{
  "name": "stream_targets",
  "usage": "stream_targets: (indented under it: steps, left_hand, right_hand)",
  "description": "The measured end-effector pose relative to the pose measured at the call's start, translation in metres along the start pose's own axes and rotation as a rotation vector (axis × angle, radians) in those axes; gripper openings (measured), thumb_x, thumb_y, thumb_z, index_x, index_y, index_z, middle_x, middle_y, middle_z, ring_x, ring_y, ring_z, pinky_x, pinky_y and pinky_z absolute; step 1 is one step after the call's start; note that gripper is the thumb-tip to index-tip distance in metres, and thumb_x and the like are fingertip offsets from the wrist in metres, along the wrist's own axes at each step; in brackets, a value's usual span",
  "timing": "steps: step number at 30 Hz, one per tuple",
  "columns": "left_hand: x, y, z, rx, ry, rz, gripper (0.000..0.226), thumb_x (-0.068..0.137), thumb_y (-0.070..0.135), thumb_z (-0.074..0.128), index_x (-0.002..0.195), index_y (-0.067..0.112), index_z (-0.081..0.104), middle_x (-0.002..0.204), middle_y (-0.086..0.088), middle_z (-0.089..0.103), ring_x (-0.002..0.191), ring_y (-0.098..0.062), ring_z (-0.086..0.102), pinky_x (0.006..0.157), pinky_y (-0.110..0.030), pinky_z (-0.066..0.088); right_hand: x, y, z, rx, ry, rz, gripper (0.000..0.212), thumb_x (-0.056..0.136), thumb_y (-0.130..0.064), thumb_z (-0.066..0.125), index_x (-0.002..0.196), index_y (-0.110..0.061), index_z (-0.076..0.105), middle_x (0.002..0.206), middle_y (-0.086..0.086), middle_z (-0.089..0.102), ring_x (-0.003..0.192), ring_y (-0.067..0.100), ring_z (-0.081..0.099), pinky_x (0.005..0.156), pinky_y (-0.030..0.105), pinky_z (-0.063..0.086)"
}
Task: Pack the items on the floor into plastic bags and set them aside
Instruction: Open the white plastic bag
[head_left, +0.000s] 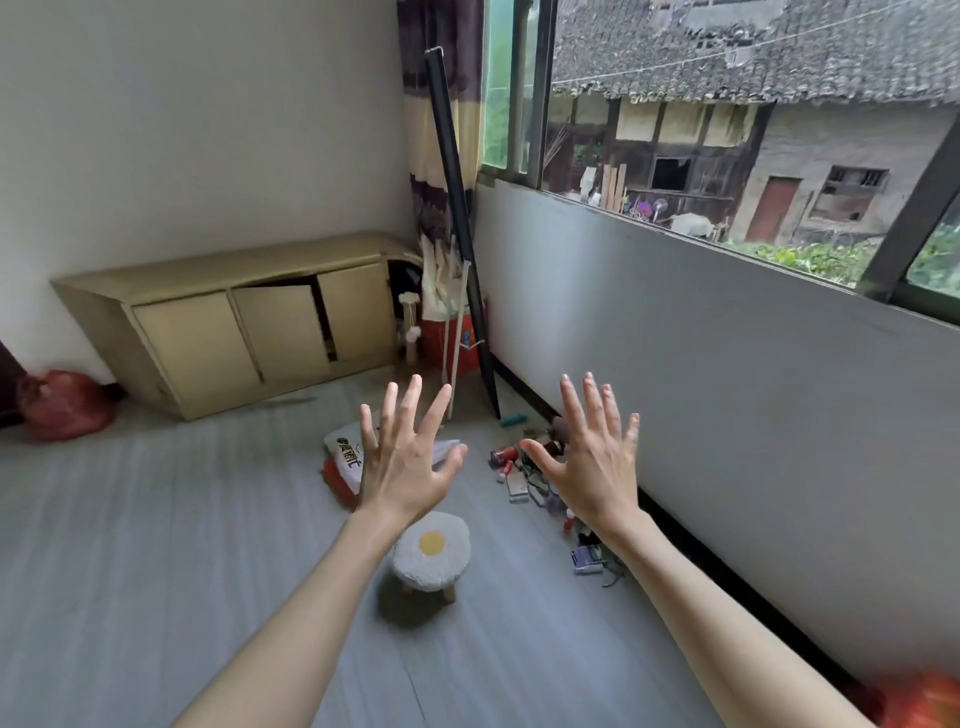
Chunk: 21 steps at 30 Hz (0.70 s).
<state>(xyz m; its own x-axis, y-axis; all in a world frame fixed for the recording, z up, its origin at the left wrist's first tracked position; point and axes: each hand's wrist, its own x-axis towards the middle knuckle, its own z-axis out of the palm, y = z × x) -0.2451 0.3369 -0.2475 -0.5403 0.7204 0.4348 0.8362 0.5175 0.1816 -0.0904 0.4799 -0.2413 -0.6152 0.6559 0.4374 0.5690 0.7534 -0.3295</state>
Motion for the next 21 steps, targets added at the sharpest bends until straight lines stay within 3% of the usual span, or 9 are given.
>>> stream_targets:
  steps: [5,12,16,18,21]
  left_hand:
    - [0.028,-0.01,0.065,-0.019,-0.082,-0.052,0.07,0.08,0.057,0.028,0.143,0.027,0.028,0.152,-0.011,0.021,0.141,-0.034,0.011,0.11,-0.055,0.003]
    - [0.085,0.005,0.159,0.012,-0.282,-0.112,0.073,0.077,0.061,0.025,0.144,0.032,0.02,0.155,-0.006,0.012,0.142,-0.029,0.001,0.111,-0.047,-0.01]
    - [0.138,0.007,0.183,0.06,-0.288,-0.063,0.071,0.079,0.06,0.022,0.145,0.033,0.017,0.156,-0.005,0.009,0.143,-0.027,-0.001,0.111,-0.047,-0.011]
    - [0.16,0.004,0.195,0.036,-0.268,-0.106,0.071,0.079,0.06,0.022,0.145,0.031,0.019,0.155,-0.005,0.01,0.143,-0.027,-0.002,0.111,-0.048,-0.009]
    - [0.186,-0.002,0.217,-0.025,-0.283,-0.233,0.071,0.081,0.06,0.025,0.145,0.032,0.017,0.156,-0.003,0.005,0.143,-0.024,-0.006,0.111,-0.045,-0.01]
  right_hand:
    - [0.031,0.049,0.057,-0.028,-0.13,0.034,0.081,0.082,-0.061,0.049,0.147,-0.027,0.014,0.156,0.005,0.013,0.144,0.025,0.007,0.111,0.058,0.008]
    - [0.096,0.113,0.128,-0.023,-0.26,0.083,0.088,0.071,-0.072,0.022,0.146,-0.028,0.017,0.155,0.006,0.018,0.144,0.026,0.011,0.11,0.06,0.01]
    - [0.142,0.128,0.153,0.024,-0.331,0.076,0.083,0.078,-0.069,0.035,0.147,-0.029,0.011,0.157,0.002,0.01,0.145,0.024,0.004,0.112,0.057,0.004]
    - [0.16,0.135,0.165,0.035,-0.356,0.073,0.081,0.082,-0.064,0.043,0.147,-0.029,0.009,0.157,0.002,0.007,0.145,0.023,0.0,0.112,0.055,0.001]
    - [0.19,0.149,0.186,0.031,-0.342,0.077,0.082,0.078,-0.065,0.037,0.147,-0.028,0.014,0.156,0.003,0.014,0.144,0.025,0.006,0.112,0.057,0.005]
